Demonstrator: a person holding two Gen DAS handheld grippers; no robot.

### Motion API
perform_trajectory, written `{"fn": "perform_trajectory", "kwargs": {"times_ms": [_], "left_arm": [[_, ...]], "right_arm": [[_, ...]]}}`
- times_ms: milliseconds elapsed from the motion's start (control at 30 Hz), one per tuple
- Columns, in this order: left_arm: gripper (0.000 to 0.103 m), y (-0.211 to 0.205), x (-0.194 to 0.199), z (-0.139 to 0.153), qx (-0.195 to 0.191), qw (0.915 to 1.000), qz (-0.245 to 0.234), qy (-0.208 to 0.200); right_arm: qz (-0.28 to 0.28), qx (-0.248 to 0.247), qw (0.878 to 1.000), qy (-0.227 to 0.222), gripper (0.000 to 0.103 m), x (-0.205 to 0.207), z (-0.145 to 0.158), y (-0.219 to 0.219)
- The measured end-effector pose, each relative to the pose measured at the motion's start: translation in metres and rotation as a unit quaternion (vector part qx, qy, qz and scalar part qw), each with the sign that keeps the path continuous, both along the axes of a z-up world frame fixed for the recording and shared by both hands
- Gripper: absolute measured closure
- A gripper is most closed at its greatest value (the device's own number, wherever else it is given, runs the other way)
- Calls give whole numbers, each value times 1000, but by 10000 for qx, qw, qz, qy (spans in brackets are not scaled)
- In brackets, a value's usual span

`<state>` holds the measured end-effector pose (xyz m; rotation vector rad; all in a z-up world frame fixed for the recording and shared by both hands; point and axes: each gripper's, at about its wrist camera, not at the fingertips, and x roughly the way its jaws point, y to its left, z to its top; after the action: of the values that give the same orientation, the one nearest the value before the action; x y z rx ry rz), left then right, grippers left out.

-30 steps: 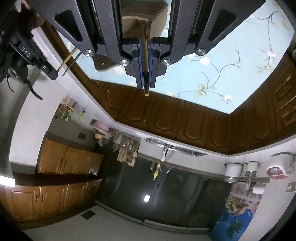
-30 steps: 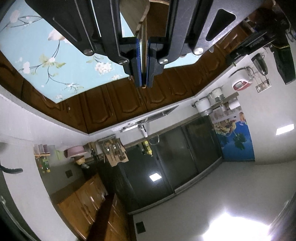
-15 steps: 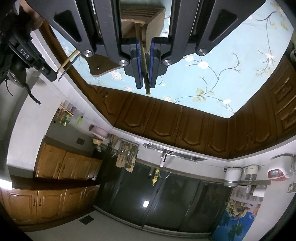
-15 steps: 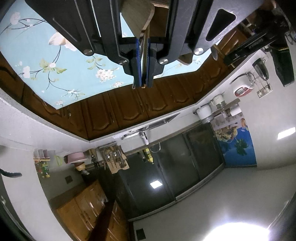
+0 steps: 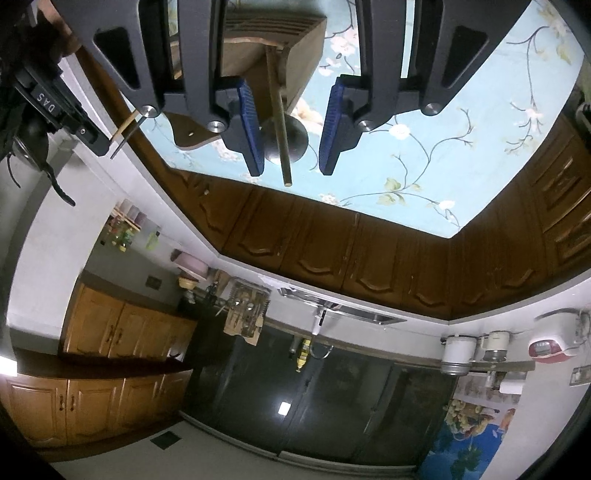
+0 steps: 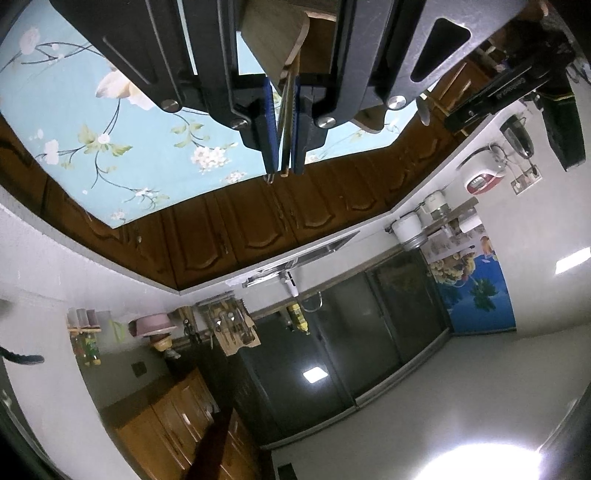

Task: Organize utensils
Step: 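Lower the chopstick into the holder and open the left tool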

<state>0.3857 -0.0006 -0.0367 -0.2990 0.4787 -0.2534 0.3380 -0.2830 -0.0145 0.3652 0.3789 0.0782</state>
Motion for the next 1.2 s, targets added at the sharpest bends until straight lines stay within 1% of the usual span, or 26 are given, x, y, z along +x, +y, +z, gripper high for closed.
{"fn": "perform_trajectory", "kwargs": {"times_ms": [67,100,133,167,233,267,300,333,400,500,600,633,867,967,1100,1200], "left_arm": [[68,0,-2,2,14,10000,-12,4],[64,0,-3,2,15,10000,-10,2],[58,1,-5,3,14,10000,-3,-2],[56,2,-8,4,14,10000,7,5],[46,5,-14,6,-1,10000,19,26],[41,7,-18,7,11,10000,52,53],[31,8,-21,8,46,9999,116,86],[29,10,-25,8,66,9998,153,102],[29,13,-32,10,51,9998,133,141],[29,16,-45,13,52,9995,117,278],[26,21,-61,16,100,9990,154,410],[25,25,-67,16,65,9992,189,337],[25,46,-103,15,6,9967,275,764],[25,55,-120,11,-59,9954,310,902],[25,65,-144,2,-24,9935,427,1054],[25,74,-160,-6,-129,9908,450,1270]], "right_arm": [[13,1,10000,-2,92,-1,2,0],[28,28,10000,-2,90,-1,2,-1],[37,50,10000,-9,85,-2,2,-2],[41,67,10000,-13,82,-4,3,-3],[48,102,9999,-31,68,-8,6,-5],[66,123,9999,-48,66,-12,8,-6],[78,122,9999,-54,66,-15,9,-6],[89,114,9999,-55,65,-20,10,-7],[99,132,9999,-25,62,-25,12,-8],[102,153,9998,4,62,-36,13,-10],[89,208,9997,60,62,-46,14,-15],[87,210,9997,66,62,-50,14,-17],[97,195,9996,181,61,-84,13,-22],[58,193,9995,250,61,-99,11,-25],[-33,210,9990,388,60,-124,3,-34],[-129,238,9983,516,60,-140,-4,-39]]}}
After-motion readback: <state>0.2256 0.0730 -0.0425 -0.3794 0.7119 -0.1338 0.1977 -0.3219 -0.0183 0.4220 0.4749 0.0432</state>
